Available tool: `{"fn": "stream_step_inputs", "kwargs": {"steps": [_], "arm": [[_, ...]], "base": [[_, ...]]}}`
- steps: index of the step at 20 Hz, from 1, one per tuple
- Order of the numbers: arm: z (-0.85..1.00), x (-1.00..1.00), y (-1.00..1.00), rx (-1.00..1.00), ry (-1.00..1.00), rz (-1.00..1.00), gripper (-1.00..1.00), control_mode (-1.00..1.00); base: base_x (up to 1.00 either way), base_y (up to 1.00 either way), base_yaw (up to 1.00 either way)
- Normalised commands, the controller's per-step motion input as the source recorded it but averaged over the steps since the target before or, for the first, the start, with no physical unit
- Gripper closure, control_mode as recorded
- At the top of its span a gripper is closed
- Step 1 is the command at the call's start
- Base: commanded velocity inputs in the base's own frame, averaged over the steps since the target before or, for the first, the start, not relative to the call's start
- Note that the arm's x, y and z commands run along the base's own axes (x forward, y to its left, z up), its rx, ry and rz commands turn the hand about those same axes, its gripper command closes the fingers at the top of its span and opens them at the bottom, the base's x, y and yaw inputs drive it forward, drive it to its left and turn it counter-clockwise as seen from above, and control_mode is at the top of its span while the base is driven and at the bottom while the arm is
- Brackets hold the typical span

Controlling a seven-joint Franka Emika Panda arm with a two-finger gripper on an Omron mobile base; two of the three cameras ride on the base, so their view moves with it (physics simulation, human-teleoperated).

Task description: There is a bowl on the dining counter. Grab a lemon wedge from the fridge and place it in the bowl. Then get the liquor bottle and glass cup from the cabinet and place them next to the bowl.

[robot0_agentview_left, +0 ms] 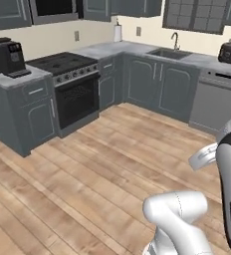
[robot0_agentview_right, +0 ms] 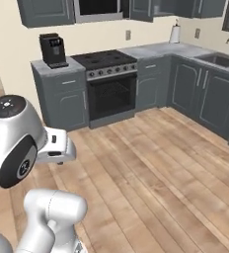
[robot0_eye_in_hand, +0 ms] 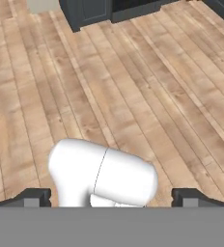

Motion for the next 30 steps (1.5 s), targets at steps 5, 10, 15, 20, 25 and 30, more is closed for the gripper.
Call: {"fn": "stream_step_inputs", "kwargs": {"steps": [5,10,15,20,25,30], "arm": [[0.0,0.0,0.0,0.0,0.0,0.0,-1.0,1.0],[0.0,0.0,0.0,0.0,0.0,0.0,-1.0,1.0],[0.0,0.0,0.0,0.0,0.0,0.0,-1.0,1.0],[0.0,0.0,0.0,0.0,0.0,0.0,-1.0,1.0],[0.0,0.0,0.0,0.0,0.0,0.0,-1.0,1.0],[0.0,0.0,0.0,0.0,0.0,0.0,-1.0,1.0]], "base": [[0.76,-0.25,0.17],[0.85,-0.33,0.27],[0.86,-0.45,0.35],[0.89,-0.42,0.36],[0.96,-0.5,0.37],[0.89,-0.53,0.36]]}}
